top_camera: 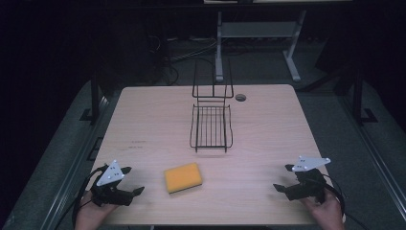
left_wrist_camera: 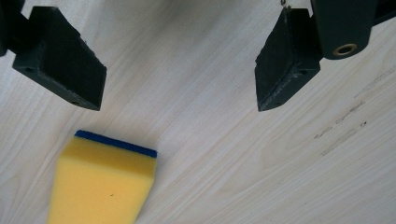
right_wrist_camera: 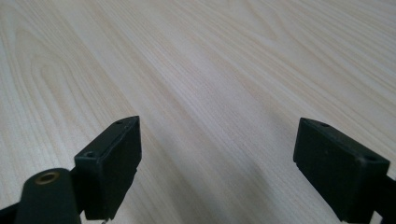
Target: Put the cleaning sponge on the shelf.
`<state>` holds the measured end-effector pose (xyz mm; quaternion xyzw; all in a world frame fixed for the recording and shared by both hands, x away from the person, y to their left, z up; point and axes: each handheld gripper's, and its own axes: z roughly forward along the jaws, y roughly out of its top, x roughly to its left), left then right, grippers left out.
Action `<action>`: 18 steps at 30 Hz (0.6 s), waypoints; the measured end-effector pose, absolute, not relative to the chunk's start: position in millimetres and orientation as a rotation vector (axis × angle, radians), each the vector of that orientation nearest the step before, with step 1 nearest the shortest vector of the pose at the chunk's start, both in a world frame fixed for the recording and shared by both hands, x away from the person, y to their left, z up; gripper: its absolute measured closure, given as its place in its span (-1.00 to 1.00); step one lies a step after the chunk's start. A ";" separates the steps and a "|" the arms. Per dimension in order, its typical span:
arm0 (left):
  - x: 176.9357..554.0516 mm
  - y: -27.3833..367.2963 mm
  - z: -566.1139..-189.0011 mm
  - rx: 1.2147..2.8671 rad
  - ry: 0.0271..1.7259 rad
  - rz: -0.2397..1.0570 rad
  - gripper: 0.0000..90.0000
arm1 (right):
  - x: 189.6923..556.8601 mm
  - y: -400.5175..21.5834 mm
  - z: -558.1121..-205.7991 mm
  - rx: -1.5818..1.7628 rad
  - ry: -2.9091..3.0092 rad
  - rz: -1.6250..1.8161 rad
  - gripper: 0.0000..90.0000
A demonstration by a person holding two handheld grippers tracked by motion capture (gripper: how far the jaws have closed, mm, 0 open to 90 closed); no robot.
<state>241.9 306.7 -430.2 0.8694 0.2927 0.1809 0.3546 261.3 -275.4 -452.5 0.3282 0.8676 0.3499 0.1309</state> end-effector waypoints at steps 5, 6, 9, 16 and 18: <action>241.7 305.2 -430.8 2.250 0.753 0.462 -0.64 | 260.4 -274.9 -452.5 0.944 2.519 1.016 -0.67; 241.9 304.2 -431.2 2.258 0.742 0.461 -0.64 | 259.9 -274.4 -452.2 0.940 2.522 1.013 -0.67; 242.4 303.4 -430.4 2.264 0.737 0.459 -0.64 | 259.5 -272.9 -451.5 0.929 2.520 1.009 -0.67; 242.4 298.2 -426.8 2.269 0.703 0.456 -0.64 | 259.6 -271.6 -451.5 0.914 2.526 1.001 -0.67; 242.8 297.1 -426.2 2.274 0.698 0.453 -0.64 | 259.6 -271.2 -451.3 0.912 2.528 1.004 -0.67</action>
